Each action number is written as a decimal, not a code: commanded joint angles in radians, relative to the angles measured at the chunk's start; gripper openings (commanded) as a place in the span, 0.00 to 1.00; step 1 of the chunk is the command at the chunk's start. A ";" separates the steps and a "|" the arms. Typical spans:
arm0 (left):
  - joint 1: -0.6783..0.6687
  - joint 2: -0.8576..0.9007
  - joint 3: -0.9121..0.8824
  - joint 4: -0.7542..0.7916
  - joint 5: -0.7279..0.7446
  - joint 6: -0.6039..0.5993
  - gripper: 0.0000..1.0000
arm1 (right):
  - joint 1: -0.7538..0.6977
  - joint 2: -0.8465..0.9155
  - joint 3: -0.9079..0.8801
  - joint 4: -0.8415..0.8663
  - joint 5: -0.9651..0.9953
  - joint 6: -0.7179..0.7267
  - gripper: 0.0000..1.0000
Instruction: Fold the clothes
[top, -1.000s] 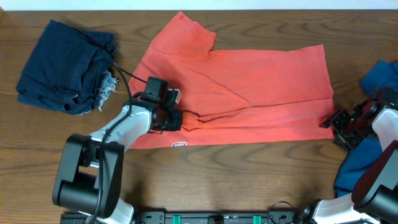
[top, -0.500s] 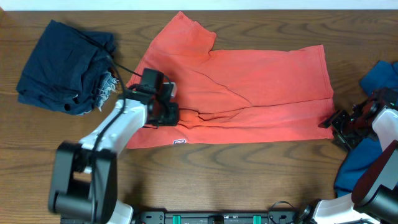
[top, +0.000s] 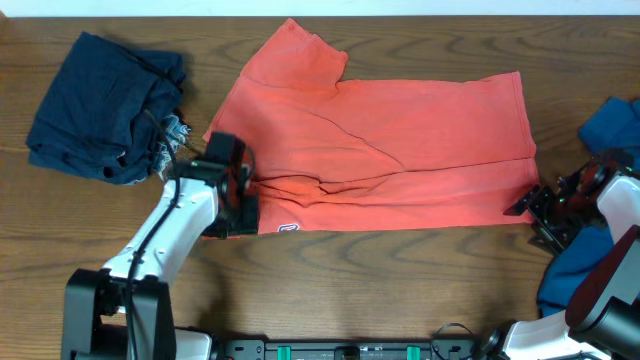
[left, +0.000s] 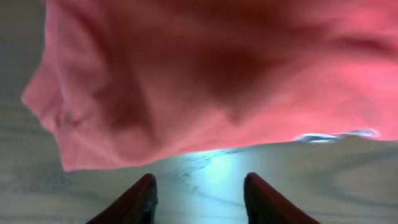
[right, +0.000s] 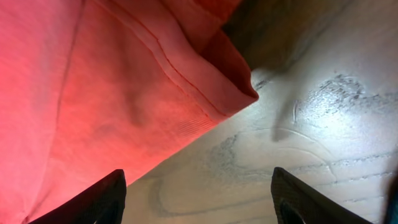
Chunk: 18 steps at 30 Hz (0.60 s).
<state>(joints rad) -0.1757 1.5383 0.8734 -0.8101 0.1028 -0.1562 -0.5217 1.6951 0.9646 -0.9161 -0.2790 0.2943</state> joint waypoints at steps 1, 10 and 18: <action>0.027 0.012 -0.069 0.031 -0.098 -0.065 0.51 | -0.008 0.005 -0.037 0.032 0.022 -0.016 0.73; 0.128 0.013 -0.134 0.156 -0.123 -0.127 0.52 | -0.008 0.005 -0.163 0.354 -0.057 0.034 0.50; 0.148 0.016 -0.134 0.151 -0.123 -0.127 0.06 | -0.011 -0.005 -0.151 0.289 -0.042 0.059 0.01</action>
<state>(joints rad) -0.0334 1.5467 0.7448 -0.6460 -0.0063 -0.2771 -0.5228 1.6821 0.8227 -0.5926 -0.3336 0.3389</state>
